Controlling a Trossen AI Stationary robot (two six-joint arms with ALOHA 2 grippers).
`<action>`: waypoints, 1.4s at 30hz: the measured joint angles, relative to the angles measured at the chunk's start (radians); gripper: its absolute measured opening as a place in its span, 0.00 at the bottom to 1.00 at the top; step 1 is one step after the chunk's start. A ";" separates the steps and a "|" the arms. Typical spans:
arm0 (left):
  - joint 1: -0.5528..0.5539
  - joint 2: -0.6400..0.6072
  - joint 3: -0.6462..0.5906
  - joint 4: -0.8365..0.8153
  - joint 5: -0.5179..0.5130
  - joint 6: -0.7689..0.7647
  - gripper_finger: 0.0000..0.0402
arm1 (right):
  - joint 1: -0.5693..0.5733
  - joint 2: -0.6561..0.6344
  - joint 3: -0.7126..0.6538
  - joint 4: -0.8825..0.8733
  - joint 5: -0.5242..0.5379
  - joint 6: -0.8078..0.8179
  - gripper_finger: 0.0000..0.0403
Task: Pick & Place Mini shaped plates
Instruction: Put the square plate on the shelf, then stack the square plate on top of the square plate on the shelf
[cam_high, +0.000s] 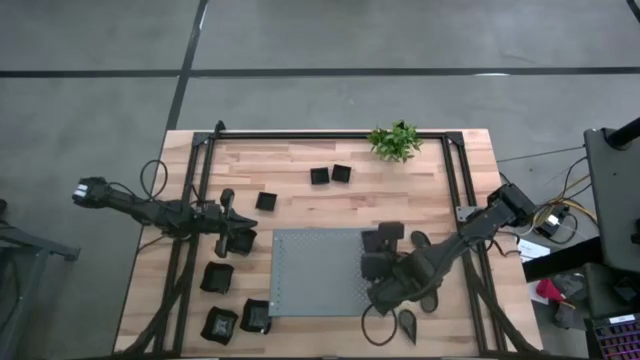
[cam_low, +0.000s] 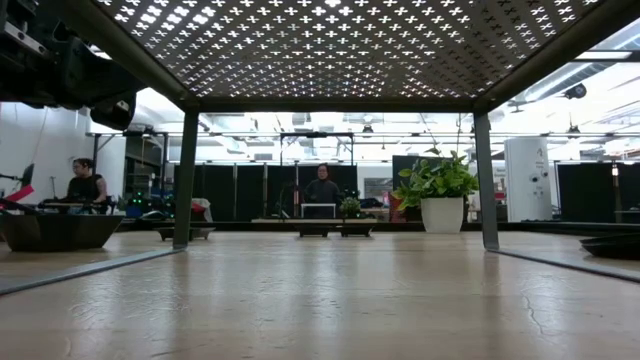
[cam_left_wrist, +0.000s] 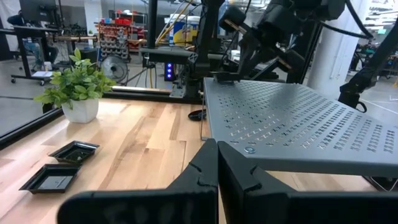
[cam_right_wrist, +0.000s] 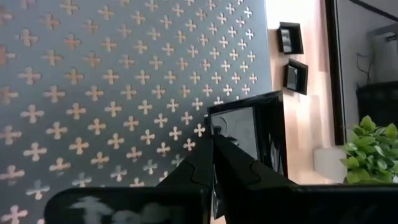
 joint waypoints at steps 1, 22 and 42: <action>0.000 0.000 0.000 0.000 0.000 0.000 0.00 | 0.000 0.002 0.000 0.000 -0.002 0.000 0.02; 0.000 0.000 0.000 0.000 0.000 0.000 0.00 | 0.002 0.009 0.000 0.081 -0.055 -0.045 0.13; 0.000 0.000 0.000 -0.001 0.000 0.000 0.00 | -0.061 -0.025 0.181 0.079 0.011 -0.321 0.17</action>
